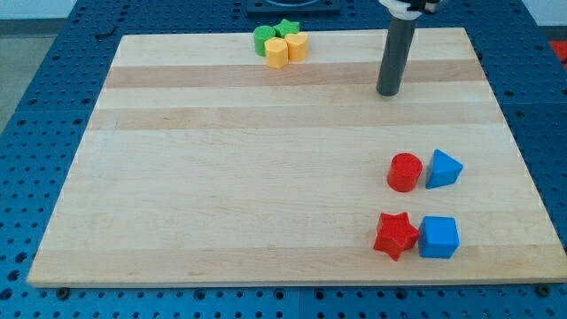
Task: Move your arm towards the blue triangle
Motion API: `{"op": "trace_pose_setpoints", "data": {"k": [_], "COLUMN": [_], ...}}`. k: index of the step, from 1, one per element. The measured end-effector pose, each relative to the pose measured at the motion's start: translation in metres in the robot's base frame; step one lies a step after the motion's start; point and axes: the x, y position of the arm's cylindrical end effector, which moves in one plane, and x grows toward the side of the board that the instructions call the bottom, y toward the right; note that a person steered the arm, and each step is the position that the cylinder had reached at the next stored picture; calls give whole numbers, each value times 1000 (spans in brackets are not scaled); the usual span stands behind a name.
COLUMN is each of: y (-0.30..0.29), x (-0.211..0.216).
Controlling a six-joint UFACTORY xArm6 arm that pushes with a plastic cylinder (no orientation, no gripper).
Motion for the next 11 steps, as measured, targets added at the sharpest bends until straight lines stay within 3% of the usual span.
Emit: {"op": "trace_pose_setpoints", "data": {"k": [3, 4, 5, 7, 9, 11], "y": [21, 59, 102, 161, 83, 43], "x": [11, 13, 34, 129, 181, 164]}}
